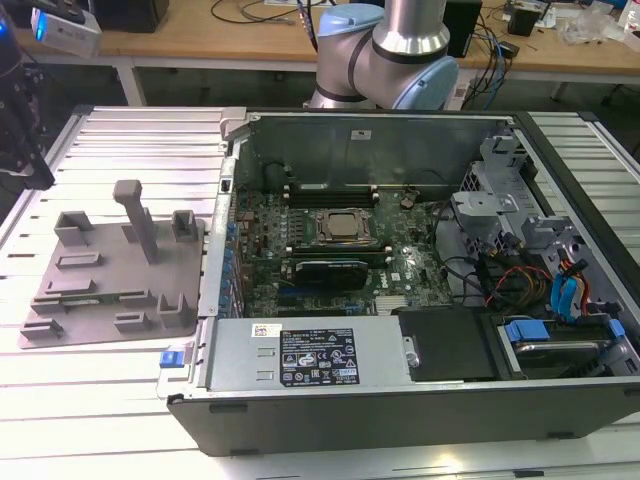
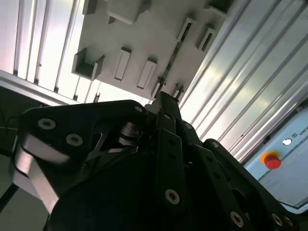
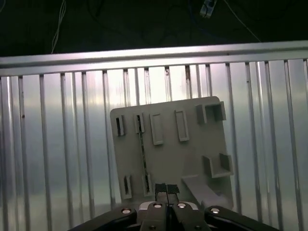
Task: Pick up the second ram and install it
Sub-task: 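Pick up the second ram and move it above second insertion slot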
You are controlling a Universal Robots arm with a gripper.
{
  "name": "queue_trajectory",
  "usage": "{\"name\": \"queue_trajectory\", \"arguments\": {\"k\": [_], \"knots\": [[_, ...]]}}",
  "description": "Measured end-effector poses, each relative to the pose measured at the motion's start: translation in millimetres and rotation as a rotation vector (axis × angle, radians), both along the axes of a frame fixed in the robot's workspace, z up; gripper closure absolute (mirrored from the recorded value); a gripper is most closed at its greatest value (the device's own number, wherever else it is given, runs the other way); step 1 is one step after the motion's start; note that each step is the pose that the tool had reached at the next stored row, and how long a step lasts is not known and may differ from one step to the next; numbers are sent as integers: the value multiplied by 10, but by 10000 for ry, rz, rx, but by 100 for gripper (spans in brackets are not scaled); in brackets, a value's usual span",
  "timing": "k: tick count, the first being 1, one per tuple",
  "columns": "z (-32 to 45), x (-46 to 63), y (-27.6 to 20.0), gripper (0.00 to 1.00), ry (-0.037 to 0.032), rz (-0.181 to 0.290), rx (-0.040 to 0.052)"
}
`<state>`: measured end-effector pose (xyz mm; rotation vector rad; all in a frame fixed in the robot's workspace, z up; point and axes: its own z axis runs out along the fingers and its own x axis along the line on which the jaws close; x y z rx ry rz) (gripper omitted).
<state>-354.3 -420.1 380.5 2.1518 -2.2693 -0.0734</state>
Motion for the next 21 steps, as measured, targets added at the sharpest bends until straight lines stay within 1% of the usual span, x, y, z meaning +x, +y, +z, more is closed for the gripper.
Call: {"name": "queue_trajectory", "arguments": {"k": [3, 6, 8, 10, 13, 18, 21], "knots": [[0, 0, 0, 92, 0, 239, -1], [0, 0, 0, 92, 0, 625, -1], [0, 0, 0, 92, -1, 749, -1], [0, 0, 0, 92, 0, 1019, -1], [0, 0, 0, 92, -1, 1554, -2], [0, 0, 0, 92, -1, 1915, -4], [0, 0, 0, 92, 0, 2278, -5]]}}
